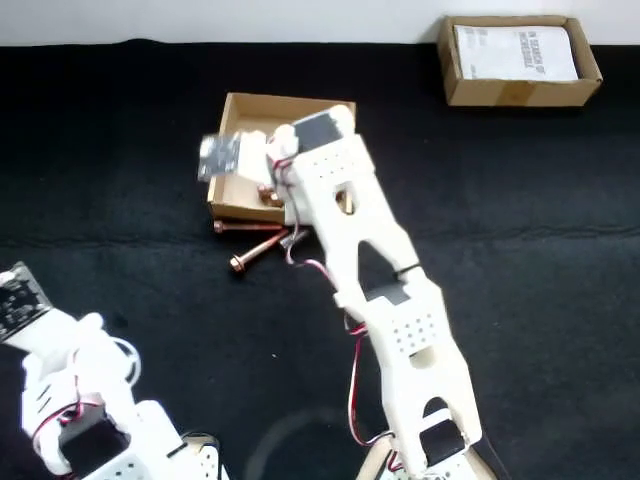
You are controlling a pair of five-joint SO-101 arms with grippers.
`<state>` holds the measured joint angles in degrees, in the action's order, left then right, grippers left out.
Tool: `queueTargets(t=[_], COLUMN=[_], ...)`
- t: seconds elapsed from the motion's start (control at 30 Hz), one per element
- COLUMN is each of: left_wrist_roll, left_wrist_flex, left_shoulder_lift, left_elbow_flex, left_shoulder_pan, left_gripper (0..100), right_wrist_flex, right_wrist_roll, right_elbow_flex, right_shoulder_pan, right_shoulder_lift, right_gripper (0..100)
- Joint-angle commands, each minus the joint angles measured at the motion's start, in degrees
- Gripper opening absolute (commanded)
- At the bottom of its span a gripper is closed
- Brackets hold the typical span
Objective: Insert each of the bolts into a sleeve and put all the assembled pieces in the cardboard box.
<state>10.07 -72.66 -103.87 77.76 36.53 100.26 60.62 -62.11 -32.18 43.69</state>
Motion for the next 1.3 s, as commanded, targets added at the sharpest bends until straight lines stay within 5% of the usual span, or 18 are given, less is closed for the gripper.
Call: queueTargets(t=[0.0, 0.23, 0.67, 0.83, 0.97, 1.27], left_wrist_roll=[2.0, 3.3, 14.9, 18.8, 21.7, 29.0], left_wrist_flex=[0.8, 7.0, 13.7, 13.9, 14.2, 14.2], left_shoulder_lift=[0.2, 9.6, 40.1, 53.7, 65.4, 85.9], left_elbow_flex=[-3.2, -2.5, -18.7, -25.7, -31.3, -39.5], left_shoulder_pan=[-9.7, -20.5, -41.1, -42.5, -42.5, -42.5], left_gripper=[1, 12, 12, 11, 0, 1], right_wrist_flex=[1.0, 0.9, 0.6, 0.6, 0.6, 0.7], right_wrist_roll=[-1.1, -5.0, -9.4, -10.9, -10.9, -10.9], right_elbow_flex=[-2.9, 18.0, 49.9, 51.6, 51.7, 51.7], right_shoulder_pan=[2.8, 3.3, 5.1, 8.0, 9.9, 11.0], right_shoulder_lift=[-10.9, -33.7, -56.7, -59.1, -60.4, -60.5], right_gripper=[0.8, 0.8, 0.8, 0.8, 0.8, 0.8])
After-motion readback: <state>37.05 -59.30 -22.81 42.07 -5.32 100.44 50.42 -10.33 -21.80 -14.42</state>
